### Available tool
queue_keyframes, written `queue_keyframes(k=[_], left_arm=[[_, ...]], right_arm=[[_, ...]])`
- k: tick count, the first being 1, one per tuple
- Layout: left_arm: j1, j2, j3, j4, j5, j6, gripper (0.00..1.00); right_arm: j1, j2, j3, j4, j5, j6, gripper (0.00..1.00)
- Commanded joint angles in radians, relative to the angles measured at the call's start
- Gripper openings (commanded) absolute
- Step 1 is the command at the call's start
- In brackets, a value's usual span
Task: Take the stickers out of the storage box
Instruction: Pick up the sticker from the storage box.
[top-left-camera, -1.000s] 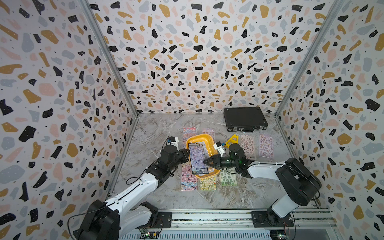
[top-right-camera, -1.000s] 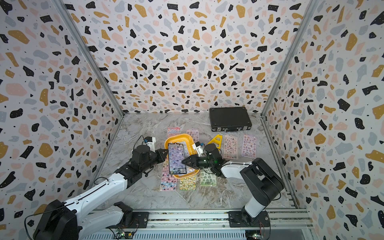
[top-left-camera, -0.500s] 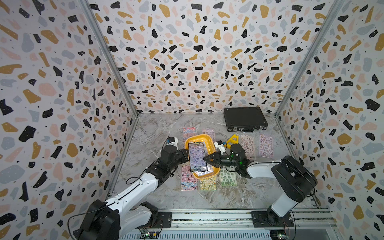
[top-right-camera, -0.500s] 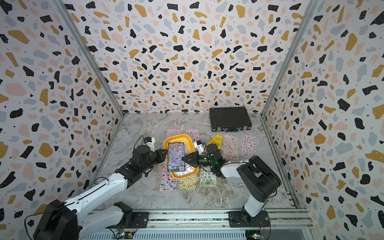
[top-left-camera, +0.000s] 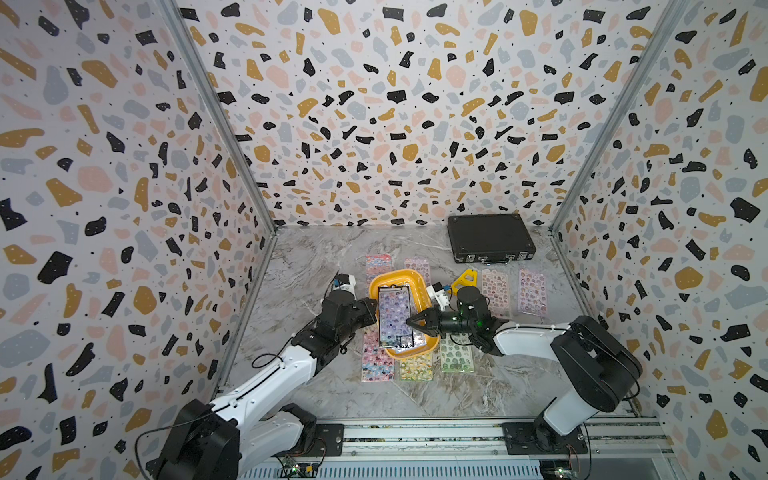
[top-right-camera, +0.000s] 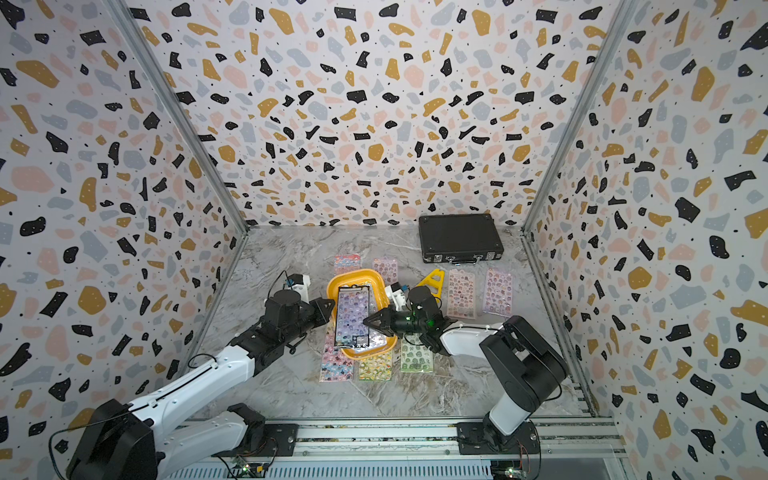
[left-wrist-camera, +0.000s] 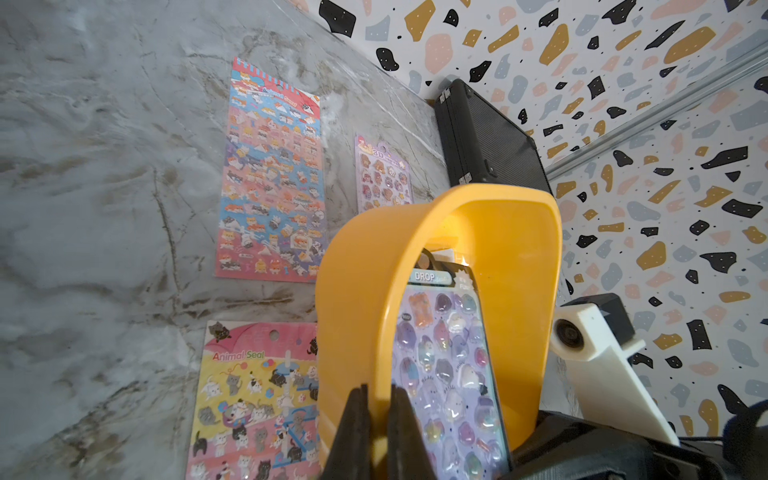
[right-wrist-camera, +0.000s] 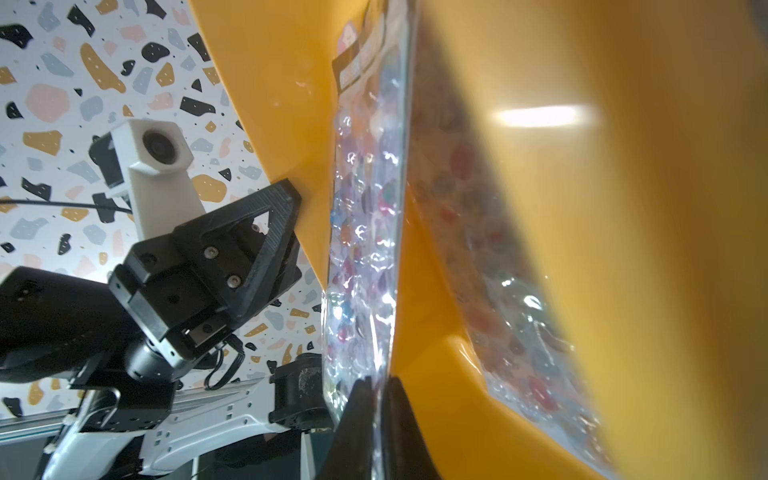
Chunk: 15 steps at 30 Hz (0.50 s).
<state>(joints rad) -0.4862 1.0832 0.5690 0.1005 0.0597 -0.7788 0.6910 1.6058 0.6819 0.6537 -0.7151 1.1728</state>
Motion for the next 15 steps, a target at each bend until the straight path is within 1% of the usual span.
queue_keyframes(k=[1, 3, 10, 15], left_arm=[[-0.002, -0.028, 0.055, 0.05, -0.009, -0.018, 0.0], [-0.002, -0.039, 0.054, 0.044, -0.022, -0.017, 0.0], [-0.002, -0.065, 0.058, -0.004, -0.077, -0.018, 0.0], [0.005, -0.087, 0.058, -0.042, -0.124, -0.022, 0.0]], right_arm=[[0.016, -0.049, 0.044, -0.122, 0.027, -0.067, 0.03], [0.018, -0.062, 0.05, -0.145, 0.034, -0.074, 0.0], [0.022, -0.133, 0.061, -0.215, 0.048, -0.108, 0.0], [0.024, -0.194, 0.046, -0.163, 0.022, -0.081, 0.0]])
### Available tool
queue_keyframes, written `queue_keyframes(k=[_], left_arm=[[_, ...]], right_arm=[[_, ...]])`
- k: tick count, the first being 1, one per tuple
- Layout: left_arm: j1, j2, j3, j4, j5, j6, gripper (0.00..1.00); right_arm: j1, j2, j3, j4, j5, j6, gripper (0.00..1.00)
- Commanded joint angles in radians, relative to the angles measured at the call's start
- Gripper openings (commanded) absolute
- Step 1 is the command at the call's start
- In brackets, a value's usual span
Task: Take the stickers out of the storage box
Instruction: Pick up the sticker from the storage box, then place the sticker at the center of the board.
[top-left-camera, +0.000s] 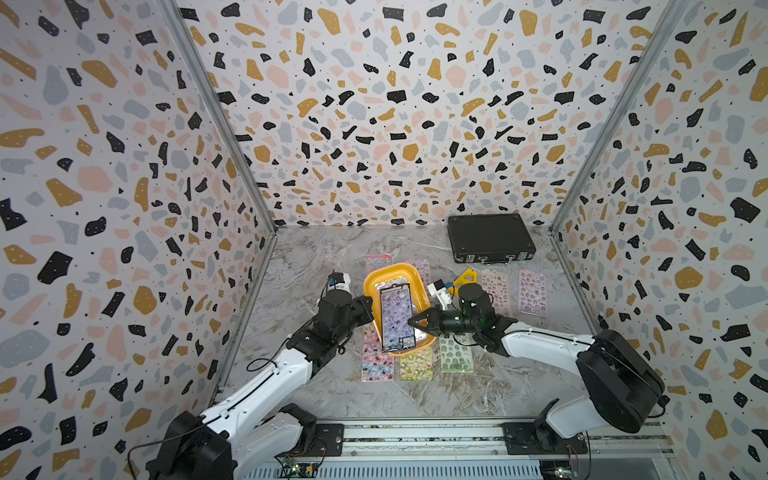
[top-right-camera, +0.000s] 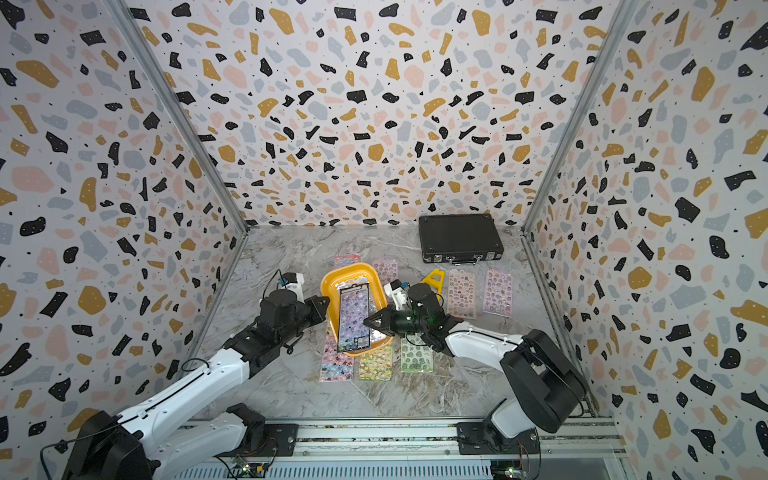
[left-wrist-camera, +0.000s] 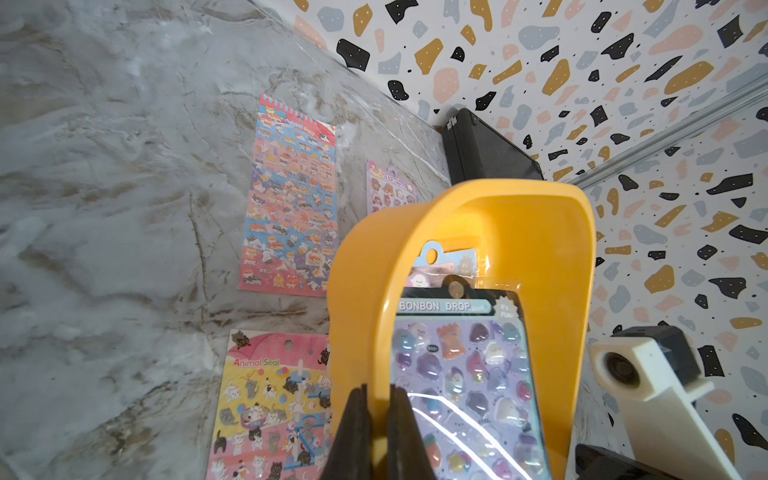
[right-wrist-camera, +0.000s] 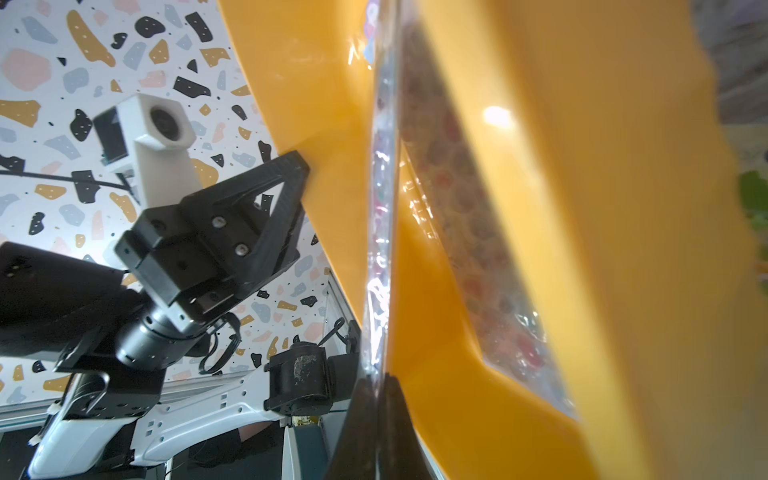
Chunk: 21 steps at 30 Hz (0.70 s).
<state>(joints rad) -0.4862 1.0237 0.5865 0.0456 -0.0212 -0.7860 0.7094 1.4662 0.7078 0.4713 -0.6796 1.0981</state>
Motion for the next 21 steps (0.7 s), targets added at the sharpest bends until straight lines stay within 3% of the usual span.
queue_keyframes(k=[1, 8, 14, 21], left_arm=[[0.012, -0.033, 0.039, 0.007, -0.047, -0.018, 0.0], [0.043, -0.07, 0.036, -0.026, -0.077, -0.018, 0.0], [0.052, -0.112, 0.047, -0.105, -0.188, -0.004, 0.0], [0.052, -0.142, 0.044, -0.145, -0.277, -0.001, 0.0]], right_arm=[[0.005, -0.066, 0.015, 0.039, -0.021, 0.006, 0.0], [0.004, -0.176, 0.032, -0.093, -0.031, -0.026, 0.0], [-0.082, -0.348, 0.21, -0.828, 0.055, -0.31, 0.0], [-0.325, -0.503, 0.264, -1.365, 0.124, -0.486, 0.0]])
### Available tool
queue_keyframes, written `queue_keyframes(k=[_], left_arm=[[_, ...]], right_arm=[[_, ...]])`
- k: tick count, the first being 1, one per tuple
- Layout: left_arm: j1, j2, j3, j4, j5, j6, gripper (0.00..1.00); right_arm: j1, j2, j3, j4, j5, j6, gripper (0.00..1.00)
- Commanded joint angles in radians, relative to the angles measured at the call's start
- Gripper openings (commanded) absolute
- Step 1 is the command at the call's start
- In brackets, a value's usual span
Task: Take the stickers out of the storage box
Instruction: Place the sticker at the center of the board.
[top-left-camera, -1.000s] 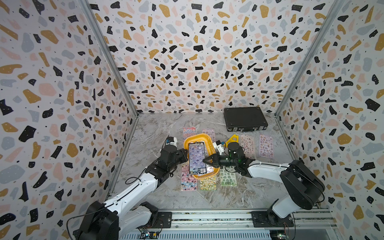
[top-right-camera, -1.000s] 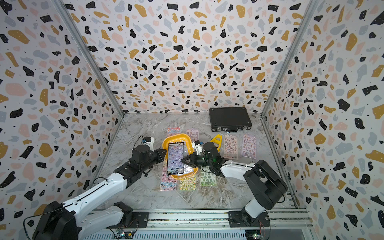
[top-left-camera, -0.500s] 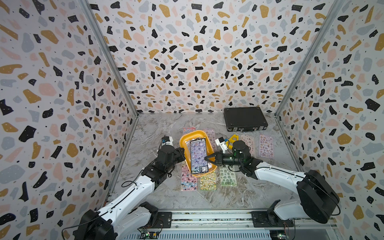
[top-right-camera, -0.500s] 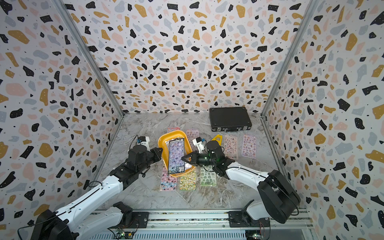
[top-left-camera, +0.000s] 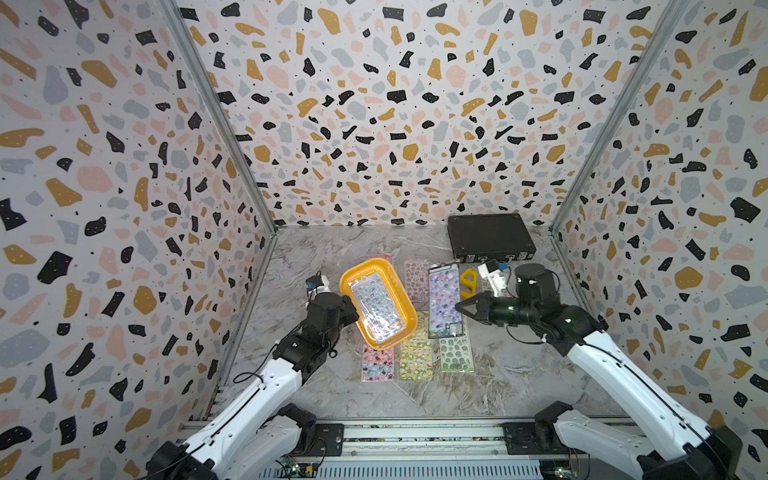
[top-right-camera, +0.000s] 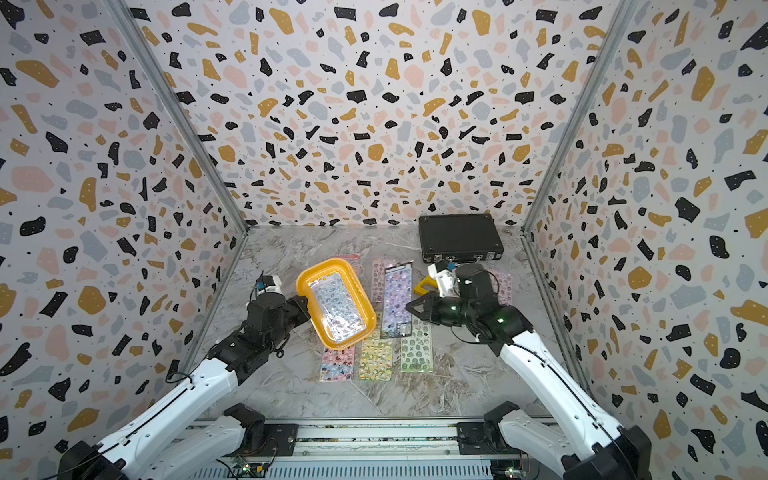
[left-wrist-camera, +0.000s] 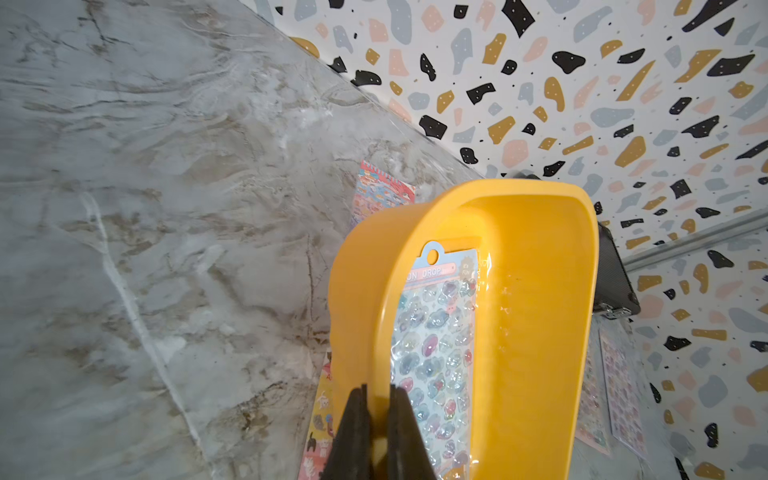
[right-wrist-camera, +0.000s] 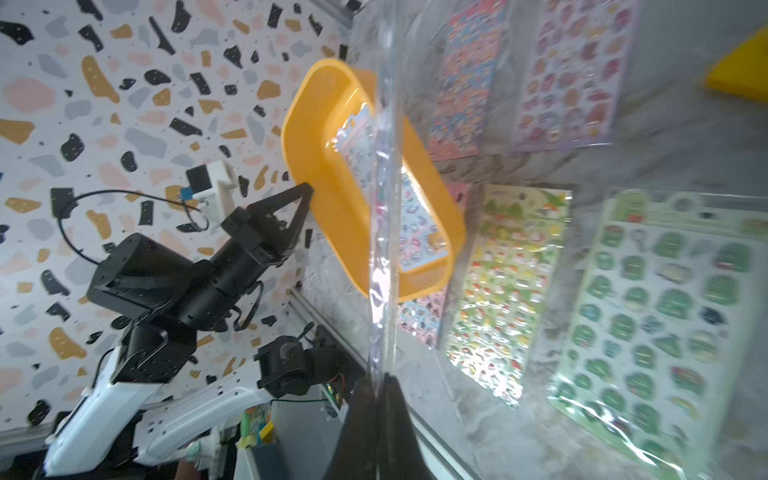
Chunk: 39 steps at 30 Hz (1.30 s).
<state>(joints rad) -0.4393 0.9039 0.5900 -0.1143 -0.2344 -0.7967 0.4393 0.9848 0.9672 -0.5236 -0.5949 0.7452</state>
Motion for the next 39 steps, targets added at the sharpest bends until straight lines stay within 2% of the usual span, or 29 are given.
queue_keyframes(k=[1, 4, 11, 22, 30, 36, 39], left_arm=[[0.005, -0.026, 0.037, 0.017, -0.067, 0.01, 0.0], [0.004, -0.033, 0.031, 0.027, -0.059, 0.008, 0.0], [0.003, -0.027, 0.019, 0.057, -0.032, 0.007, 0.0], [-0.015, -0.04, 0.027, 0.056, -0.034, 0.019, 0.0], [-0.018, -0.043, 0.022, 0.064, -0.032, 0.017, 0.0], [-0.019, -0.042, 0.022, 0.067, -0.027, 0.015, 0.0], [-0.021, -0.043, 0.022, 0.067, -0.025, 0.013, 0.0]], right_arm=[[-0.084, -0.032, -0.006, -0.425, 0.053, -0.159, 0.0], [-0.139, -0.04, -0.049, -0.526, 0.13, -0.224, 0.0], [-0.284, 0.008, -0.161, -0.535, 0.159, -0.295, 0.0], [-0.291, 0.109, -0.182, -0.491, 0.284, -0.254, 0.0], [-0.291, 0.218, -0.191, -0.454, 0.361, -0.237, 0.05], [-0.291, 0.25, -0.203, -0.448, 0.412, -0.204, 0.12], [-0.29, 0.25, -0.201, -0.447, 0.439, -0.193, 0.22]])
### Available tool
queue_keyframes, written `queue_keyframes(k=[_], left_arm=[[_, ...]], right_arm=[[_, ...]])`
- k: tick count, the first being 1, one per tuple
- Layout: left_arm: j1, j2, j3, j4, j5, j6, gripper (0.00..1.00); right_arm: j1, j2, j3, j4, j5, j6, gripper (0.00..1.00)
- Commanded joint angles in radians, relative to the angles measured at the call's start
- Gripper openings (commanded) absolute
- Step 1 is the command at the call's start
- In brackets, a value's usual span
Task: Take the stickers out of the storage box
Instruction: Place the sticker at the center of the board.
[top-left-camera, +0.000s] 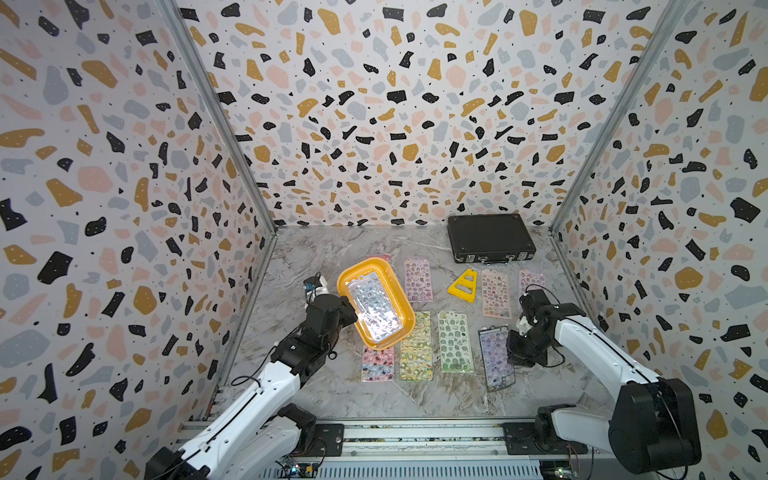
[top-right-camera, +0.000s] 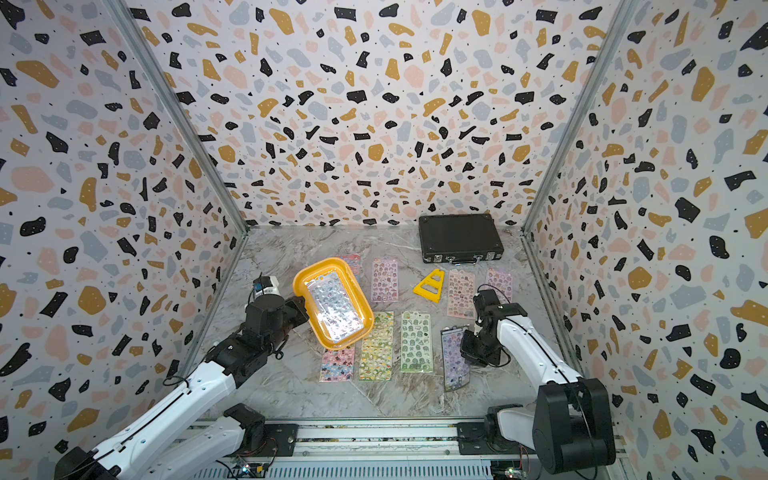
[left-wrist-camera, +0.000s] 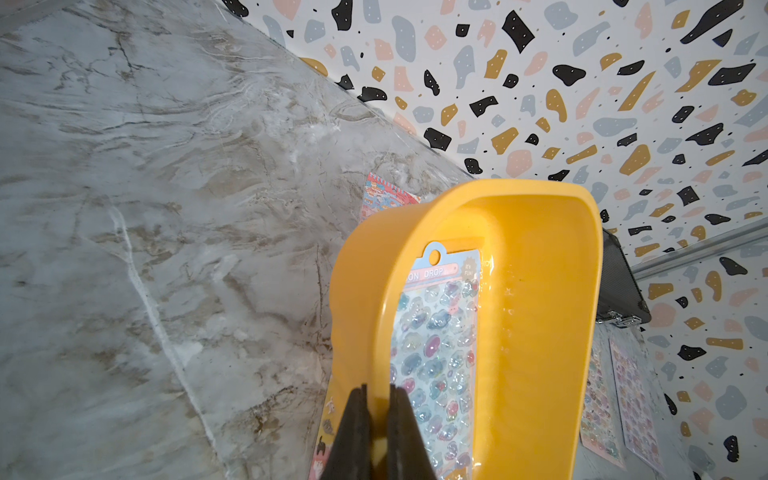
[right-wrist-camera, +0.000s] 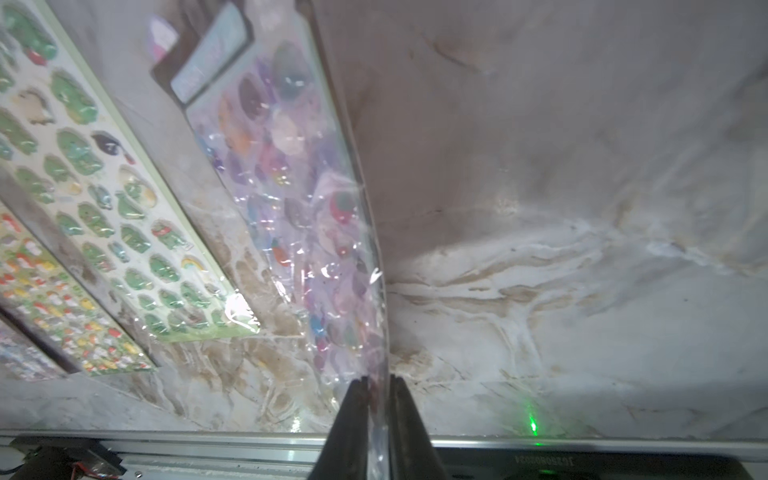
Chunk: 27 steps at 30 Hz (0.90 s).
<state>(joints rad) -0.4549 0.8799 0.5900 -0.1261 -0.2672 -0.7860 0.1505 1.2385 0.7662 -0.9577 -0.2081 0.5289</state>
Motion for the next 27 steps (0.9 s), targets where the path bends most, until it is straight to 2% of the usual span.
queue_keyframes(k=[1, 13, 16, 19, 24, 27], left_arm=[[-0.006, -0.02, 0.022, 0.079, 0.01, 0.001, 0.0], [-0.015, -0.024, 0.028, 0.071, 0.002, 0.008, 0.0], [-0.014, -0.023, 0.028, 0.07, 0.0, 0.009, 0.0], [-0.015, -0.02, 0.027, 0.074, 0.001, 0.01, 0.0], [-0.014, -0.013, 0.027, 0.083, 0.009, 0.017, 0.0], [-0.015, -0.006, 0.02, 0.111, 0.04, 0.03, 0.0]], right_arm=[[-0.002, 0.001, 0.003, -0.014, 0.064, 0.024, 0.24], [-0.002, 0.099, -0.002, 0.044, 0.118, 0.025, 0.25], [-0.002, 0.062, 0.002, 0.061, 0.112, 0.028, 0.25], [0.009, -0.014, -0.006, 0.112, 0.035, 0.046, 0.27], [0.097, -0.063, 0.035, 0.169, -0.055, 0.096, 0.33], [0.197, -0.083, 0.08, 0.232, -0.053, 0.125, 0.42]])
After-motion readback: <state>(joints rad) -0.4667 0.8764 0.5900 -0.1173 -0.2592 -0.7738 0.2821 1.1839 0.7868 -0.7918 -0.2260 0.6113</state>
